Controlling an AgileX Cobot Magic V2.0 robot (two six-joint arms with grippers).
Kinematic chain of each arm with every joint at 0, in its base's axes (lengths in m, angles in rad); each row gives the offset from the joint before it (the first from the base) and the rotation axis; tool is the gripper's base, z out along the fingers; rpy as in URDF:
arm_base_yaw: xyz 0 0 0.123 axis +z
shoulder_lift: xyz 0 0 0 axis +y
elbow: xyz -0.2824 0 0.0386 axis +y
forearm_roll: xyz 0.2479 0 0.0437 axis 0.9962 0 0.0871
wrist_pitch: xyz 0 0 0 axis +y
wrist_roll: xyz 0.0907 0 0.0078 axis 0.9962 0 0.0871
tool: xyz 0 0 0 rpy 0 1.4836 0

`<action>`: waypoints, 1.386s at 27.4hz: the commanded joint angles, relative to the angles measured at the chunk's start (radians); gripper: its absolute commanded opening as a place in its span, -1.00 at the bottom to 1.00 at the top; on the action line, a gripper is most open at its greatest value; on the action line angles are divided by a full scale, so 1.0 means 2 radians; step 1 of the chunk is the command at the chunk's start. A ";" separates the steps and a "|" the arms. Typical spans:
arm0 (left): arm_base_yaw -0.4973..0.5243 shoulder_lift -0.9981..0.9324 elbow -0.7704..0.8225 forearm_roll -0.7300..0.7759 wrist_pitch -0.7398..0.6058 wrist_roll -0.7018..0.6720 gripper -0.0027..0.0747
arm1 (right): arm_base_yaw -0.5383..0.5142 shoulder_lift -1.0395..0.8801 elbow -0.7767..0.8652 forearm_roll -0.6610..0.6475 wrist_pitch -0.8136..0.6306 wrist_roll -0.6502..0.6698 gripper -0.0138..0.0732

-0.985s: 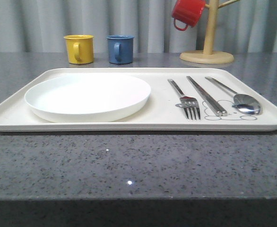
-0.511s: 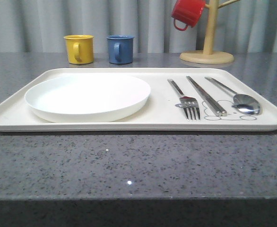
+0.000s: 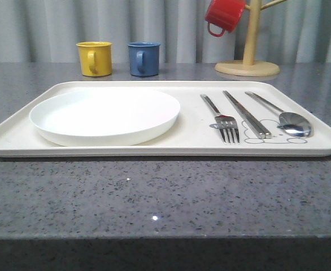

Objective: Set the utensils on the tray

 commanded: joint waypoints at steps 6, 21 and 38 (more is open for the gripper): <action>0.000 -0.012 0.001 -0.005 -0.045 0.000 -0.98 | -0.002 0.004 -0.011 -0.005 -0.033 0.000 -0.84; 0.000 -0.012 0.001 -0.005 -0.045 0.000 -0.98 | -0.020 -0.022 0.007 -0.015 -0.058 -0.003 -0.84; 0.000 -0.011 0.001 -0.005 -0.045 0.000 -0.98 | -0.210 -0.235 0.351 -0.015 -0.471 0.000 -0.84</action>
